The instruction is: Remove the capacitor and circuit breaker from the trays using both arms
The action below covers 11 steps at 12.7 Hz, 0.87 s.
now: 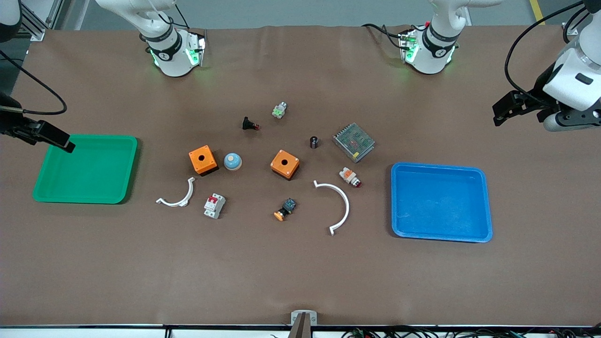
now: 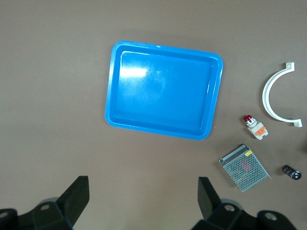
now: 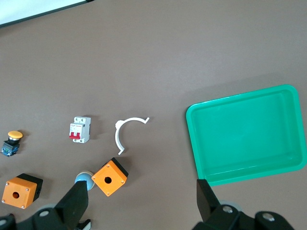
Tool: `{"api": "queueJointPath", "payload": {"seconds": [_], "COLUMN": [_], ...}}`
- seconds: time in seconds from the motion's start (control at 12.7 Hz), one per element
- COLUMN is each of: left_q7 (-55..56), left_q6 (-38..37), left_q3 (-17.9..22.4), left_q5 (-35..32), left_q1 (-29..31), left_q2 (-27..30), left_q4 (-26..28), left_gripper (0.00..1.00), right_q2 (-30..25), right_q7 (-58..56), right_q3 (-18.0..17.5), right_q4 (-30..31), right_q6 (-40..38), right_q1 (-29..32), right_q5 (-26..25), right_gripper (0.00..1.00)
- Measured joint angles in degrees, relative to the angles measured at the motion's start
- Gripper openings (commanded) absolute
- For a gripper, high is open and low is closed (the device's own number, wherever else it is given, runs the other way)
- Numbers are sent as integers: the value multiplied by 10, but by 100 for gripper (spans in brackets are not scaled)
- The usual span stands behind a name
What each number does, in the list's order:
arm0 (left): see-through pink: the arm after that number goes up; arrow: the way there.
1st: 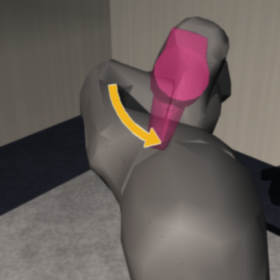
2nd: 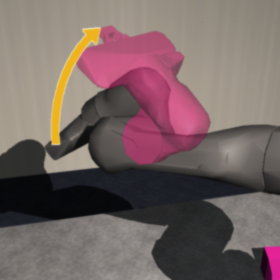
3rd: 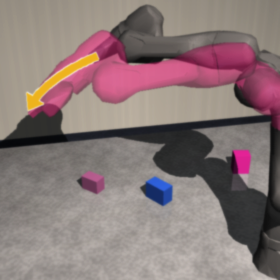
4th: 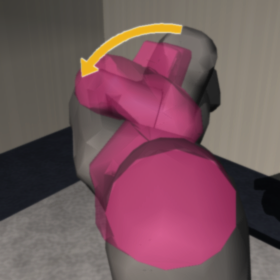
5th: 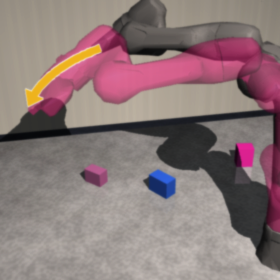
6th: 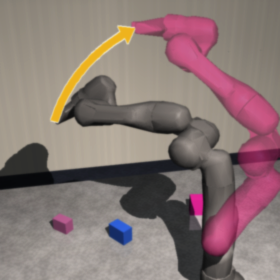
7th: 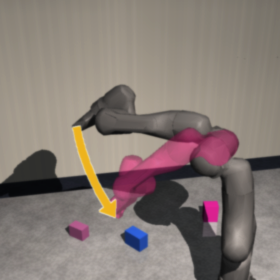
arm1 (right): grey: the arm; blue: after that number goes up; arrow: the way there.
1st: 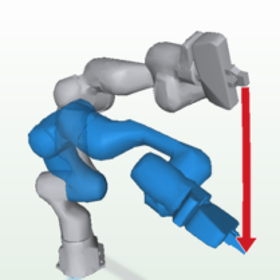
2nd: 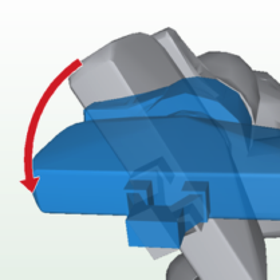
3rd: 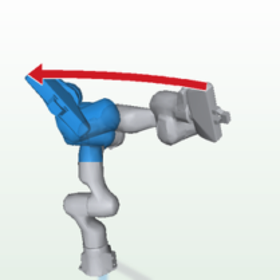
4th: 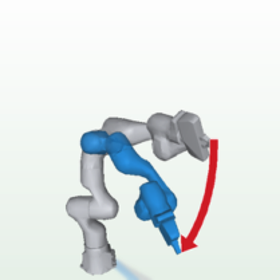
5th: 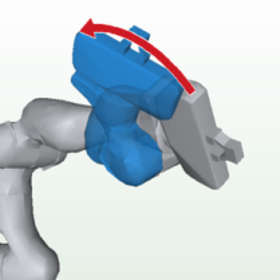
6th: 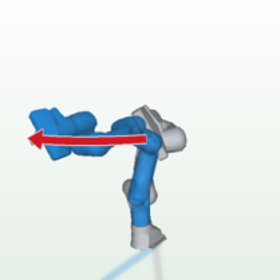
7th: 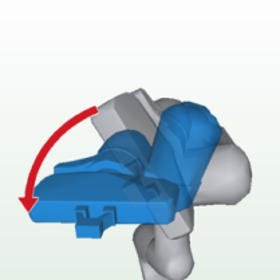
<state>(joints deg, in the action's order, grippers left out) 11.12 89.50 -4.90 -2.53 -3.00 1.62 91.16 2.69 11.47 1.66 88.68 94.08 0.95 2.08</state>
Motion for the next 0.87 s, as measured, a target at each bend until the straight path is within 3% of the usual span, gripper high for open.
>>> {"api": "queueJointPath", "payload": {"seconds": [0.24,0.87], "left_q7": [-21,-23], "left_q6": [0,0], "left_q3": [-1,-2], "left_q5": [0,15], "left_q1": [0,-1], "left_q2": [0,0], "left_q4": [0,-5], "left_gripper": [100,100], "right_q2": [0,-14], "right_q7": [0,0], "right_q3": [-20,-25], "right_q4": [0,-3], "right_q6": [3,23], "right_q1": [17,17], "right_q5": [0,0], "right_gripper": [100,100]}}
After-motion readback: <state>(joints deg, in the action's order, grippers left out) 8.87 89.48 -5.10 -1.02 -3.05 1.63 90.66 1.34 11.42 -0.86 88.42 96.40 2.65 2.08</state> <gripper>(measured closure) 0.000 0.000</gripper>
